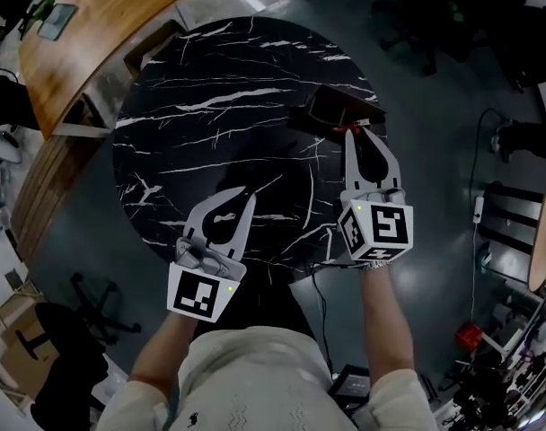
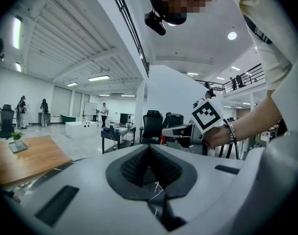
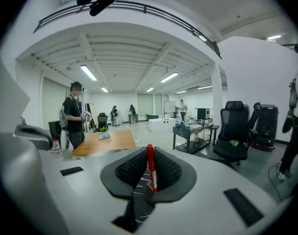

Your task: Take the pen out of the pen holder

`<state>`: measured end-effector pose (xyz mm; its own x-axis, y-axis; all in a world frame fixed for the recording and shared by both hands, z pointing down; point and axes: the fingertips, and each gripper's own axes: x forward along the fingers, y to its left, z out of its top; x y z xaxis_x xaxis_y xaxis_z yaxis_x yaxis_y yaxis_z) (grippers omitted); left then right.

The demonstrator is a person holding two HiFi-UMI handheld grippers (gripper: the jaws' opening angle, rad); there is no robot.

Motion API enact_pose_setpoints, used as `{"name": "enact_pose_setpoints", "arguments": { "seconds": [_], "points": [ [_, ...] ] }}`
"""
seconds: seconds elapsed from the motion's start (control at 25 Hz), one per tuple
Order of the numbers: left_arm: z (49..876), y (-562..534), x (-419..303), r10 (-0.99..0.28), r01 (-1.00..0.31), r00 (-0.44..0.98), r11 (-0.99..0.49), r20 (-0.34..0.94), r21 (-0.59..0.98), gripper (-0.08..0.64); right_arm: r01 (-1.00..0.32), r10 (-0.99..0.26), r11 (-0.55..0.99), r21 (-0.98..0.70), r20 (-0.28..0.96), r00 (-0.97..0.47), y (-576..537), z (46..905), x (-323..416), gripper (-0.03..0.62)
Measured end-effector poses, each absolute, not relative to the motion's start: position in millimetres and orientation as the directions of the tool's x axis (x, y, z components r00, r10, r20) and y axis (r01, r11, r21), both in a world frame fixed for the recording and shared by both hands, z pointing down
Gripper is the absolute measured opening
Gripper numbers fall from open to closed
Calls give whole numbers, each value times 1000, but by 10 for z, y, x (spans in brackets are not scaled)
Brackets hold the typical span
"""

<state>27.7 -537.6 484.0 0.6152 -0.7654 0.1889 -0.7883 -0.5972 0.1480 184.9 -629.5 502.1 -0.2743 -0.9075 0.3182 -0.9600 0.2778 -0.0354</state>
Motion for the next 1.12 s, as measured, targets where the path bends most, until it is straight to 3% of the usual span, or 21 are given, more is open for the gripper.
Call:
{"name": "enact_pose_setpoints", "arguments": {
  "seconds": [0.2,0.72,1.12],
  "points": [
    [4631,-4895,504,-761,-780,626,-611,173,134,12,-939,-905,321,-123,252,-343,-5643,4530,1889,58],
    [3803,-3259,1266,-704,-707,707,-698,70,113,12,-902,-888,418,-104,161,-431,-3398,3553,2209,58],
    [3686,-2420,1490,-687,-689,725,-721,54,81,12,-888,-876,421,-186,168,-451,-2325,3581,2252,58]
  ]
}}
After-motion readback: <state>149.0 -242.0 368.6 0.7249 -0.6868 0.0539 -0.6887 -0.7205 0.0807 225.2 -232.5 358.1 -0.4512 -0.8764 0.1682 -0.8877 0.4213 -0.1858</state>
